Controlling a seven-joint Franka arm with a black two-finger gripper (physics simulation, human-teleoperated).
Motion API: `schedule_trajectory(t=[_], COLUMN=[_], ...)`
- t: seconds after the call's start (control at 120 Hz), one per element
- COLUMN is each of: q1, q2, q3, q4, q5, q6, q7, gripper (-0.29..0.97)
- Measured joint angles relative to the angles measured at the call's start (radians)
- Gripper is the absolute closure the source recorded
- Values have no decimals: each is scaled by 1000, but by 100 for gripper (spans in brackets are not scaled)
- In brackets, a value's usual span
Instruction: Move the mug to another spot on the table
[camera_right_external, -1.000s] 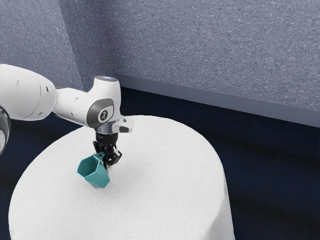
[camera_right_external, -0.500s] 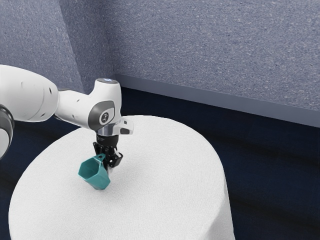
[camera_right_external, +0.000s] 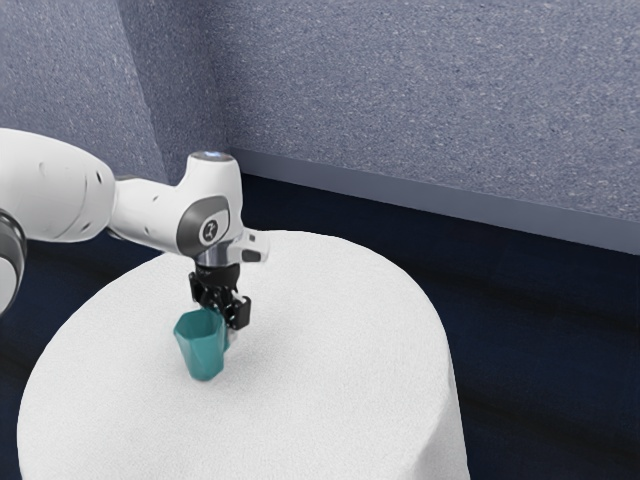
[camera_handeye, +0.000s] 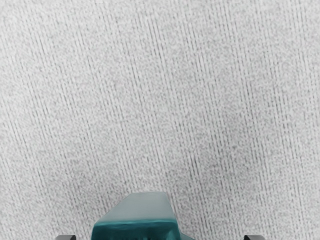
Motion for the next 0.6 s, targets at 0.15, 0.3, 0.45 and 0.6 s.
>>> schedule_trajectory(t=[0.15, 0.3, 0.45, 0.6], q1=[-1, -4, -11, -12], q2=[-22, -66, -129, -264], q3=[-1, -16, -36, -75], q4=[16, 65, 96, 231], q5=[-11, -11, 4, 47], q6=[7, 11, -1, -199], q7=[5, 8, 11, 3], gripper=[24, 22, 17, 8])
